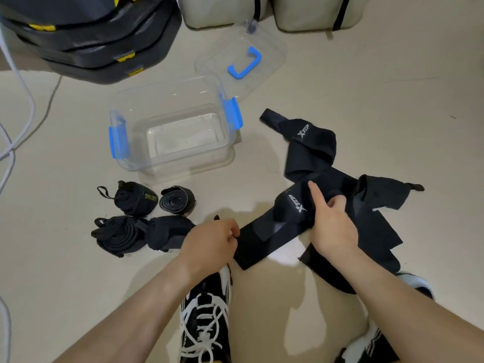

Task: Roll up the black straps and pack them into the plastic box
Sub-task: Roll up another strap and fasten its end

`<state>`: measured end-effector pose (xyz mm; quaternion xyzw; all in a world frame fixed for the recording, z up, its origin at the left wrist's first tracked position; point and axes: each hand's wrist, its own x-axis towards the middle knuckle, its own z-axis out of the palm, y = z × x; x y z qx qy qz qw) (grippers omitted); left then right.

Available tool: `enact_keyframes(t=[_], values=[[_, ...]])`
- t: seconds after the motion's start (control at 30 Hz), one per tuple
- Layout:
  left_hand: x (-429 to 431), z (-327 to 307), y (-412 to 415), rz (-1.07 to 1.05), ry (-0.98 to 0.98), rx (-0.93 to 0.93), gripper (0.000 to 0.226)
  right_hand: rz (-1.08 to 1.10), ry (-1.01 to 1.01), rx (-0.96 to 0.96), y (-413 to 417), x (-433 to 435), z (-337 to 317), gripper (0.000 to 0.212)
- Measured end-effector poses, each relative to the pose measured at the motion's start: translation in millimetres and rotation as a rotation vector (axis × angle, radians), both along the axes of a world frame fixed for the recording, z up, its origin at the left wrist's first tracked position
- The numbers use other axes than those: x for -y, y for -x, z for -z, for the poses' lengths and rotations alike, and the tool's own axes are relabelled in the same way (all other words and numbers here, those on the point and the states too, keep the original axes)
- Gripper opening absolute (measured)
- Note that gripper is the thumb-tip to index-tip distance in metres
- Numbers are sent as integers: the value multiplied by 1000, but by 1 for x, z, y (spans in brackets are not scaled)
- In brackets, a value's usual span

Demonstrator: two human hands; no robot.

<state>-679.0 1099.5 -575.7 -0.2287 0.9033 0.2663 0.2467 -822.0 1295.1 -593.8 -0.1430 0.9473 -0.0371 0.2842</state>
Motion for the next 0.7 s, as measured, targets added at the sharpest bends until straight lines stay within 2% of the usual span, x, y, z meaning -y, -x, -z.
enact_keyframes(t=[0.1, 0.2, 0.23, 0.3, 0.37, 0.43, 0.47, 0.57, 0.6, 0.63, 0.7], values=[[-12, 6, 23, 13, -100, -85, 30, 48, -89, 2, 22, 3, 3, 100], [-28, 24, 50, 68, -234, -43, 31, 24, -171, -80, 39, 5, 8, 93], [-35, 28, 57, 38, -301, -25, 32, -2, -186, -110, 43, 5, 8, 84], [-47, 34, 68, -117, -470, -11, 40, -66, -167, -178, 50, 4, 8, 52], [-54, 35, 77, -297, -602, -10, 50, -101, -113, -227, 55, 2, 10, 29], [-58, 37, 82, -389, -667, -21, 46, -64, -15, -214, 60, 3, 13, 26], [-60, 39, 83, -416, -679, -25, 44, 22, 85, -148, 61, 6, 13, 26], [-67, 43, 87, -534, -658, -26, 46, 459, 478, 245, 64, 14, 6, 33], [-70, 44, 88, -548, -626, -27, 44, 549, 549, 348, 62, 15, 4, 36], [-74, 45, 89, -518, -573, -39, 41, 557, 562, 365, 61, 15, 5, 37], [-80, 46, 89, -402, -454, -79, 29, 516, 558, 208, 64, 15, 8, 36]])
